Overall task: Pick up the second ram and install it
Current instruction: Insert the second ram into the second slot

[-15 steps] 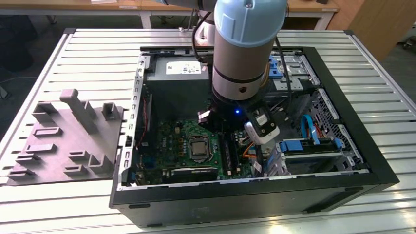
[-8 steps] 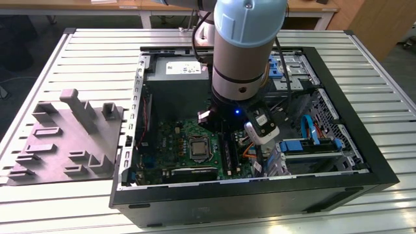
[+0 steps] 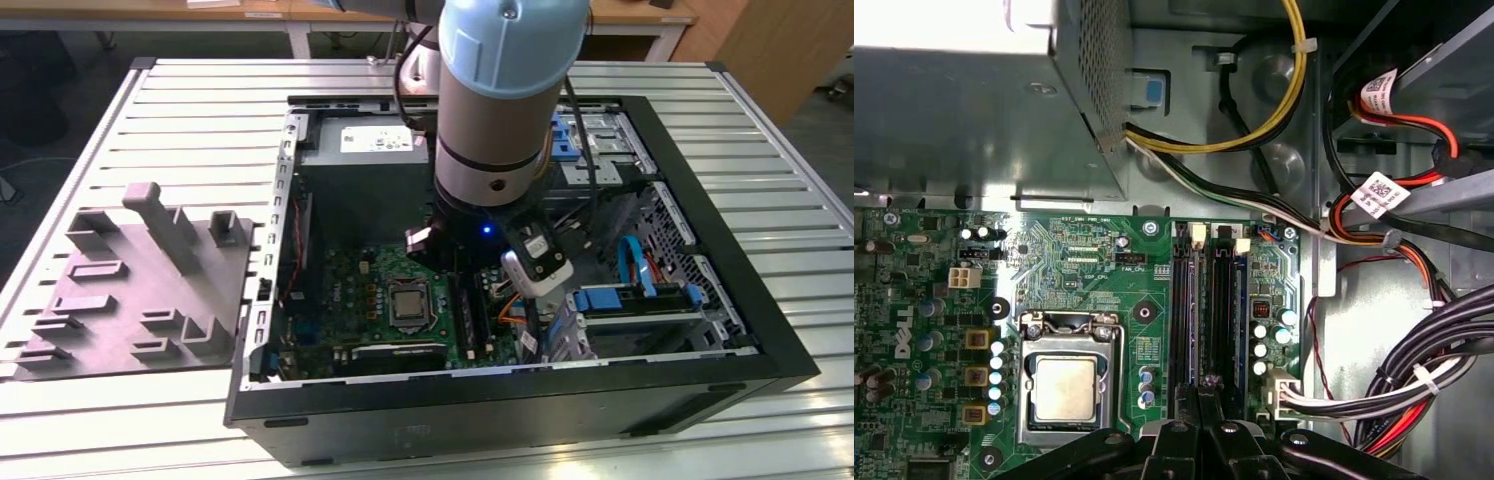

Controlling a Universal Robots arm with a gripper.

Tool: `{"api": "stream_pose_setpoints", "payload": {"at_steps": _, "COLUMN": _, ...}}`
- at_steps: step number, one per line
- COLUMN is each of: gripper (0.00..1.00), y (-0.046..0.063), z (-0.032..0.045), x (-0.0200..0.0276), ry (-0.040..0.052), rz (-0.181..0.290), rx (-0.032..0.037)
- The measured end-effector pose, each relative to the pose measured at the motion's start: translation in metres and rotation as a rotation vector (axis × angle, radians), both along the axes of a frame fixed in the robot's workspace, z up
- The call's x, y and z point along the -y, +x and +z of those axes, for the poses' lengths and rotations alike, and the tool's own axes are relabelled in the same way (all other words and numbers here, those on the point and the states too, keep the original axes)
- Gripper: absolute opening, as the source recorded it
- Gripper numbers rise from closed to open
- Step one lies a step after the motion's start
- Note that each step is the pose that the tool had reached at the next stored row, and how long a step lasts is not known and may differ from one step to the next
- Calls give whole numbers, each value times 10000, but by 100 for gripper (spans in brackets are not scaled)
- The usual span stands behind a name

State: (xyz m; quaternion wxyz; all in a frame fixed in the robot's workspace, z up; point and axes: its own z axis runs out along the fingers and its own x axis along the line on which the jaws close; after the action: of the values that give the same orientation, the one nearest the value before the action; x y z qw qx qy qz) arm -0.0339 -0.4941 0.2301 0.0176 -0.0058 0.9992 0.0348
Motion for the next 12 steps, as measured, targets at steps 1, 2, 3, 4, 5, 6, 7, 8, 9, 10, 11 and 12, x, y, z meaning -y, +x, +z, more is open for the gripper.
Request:
{"api": "stream_pose_setpoints", "payload": {"at_steps": 1, "gripper": 11, "y": 0, "z": 0, "x": 0, "ry": -1, "rz": 0, "rx": -1}}
{"api": "stream_pose_setpoints", "payload": {"at_steps": 2, "gripper": 11, "y": 0, "z": -3, "x": 0, "ry": -1, "rz": 0, "rx": -1}}
{"api": "stream_pose_setpoints", "payload": {"at_steps": 3, "gripper": 11, "y": -1, "z": -10, "x": 0, "ry": 2, "rz": 0, "rx": 1}}
{"api": "stream_pose_setpoints", "payload": {"at_steps": 4, "gripper": 11, "y": -1, "z": -11, "x": 0, "ry": -1, "rz": 0, "rx": 0}}
{"api": "stream_pose_setpoints", "payload": {"at_steps": 5, "gripper": 11, "y": -1, "z": -10, "x": 0, "ry": -1, "rz": 0, "rx": 0}}
{"api": "stream_pose_setpoints", "payload": {"at_steps": 6, "gripper": 11, "y": -1, "z": -10, "x": 0, "ry": -2, "rz": 0, "rx": -1}}
{"api": "stream_pose_setpoints", "payload": {"at_steps": 7, "gripper": 11, "y": -1, "z": -11, "x": 0, "ry": -2, "rz": 0, "rx": -1}}
{"api": "stream_pose_setpoints", "payload": {"at_steps": 8, "gripper": 11, "y": -1, "z": -11, "x": 0, "ry": -2, "rz": 0, "rx": 0}}
{"api": "stream_pose_setpoints", "payload": {"at_steps": 9, "gripper": 11, "y": -1, "z": -15, "x": 0, "ry": 0, "rz": 0, "rx": 0}}
{"api": "stream_pose_setpoints", "payload": {"at_steps": 10, "gripper": 11, "y": -1, "z": -20, "x": 0, "ry": 2, "rz": 0, "rx": 0}}
{"api": "stream_pose_setpoints", "payload": {"at_steps": 11, "gripper": 11, "y": -1, "z": -21, "x": 0, "ry": -1, "rz": 0, "rx": 0}}
{"api": "stream_pose_setpoints", "payload": {"at_steps": 12, "gripper": 11, "y": -2, "z": -21, "x": 0, "ry": -1, "rz": 0, "rx": -1}}
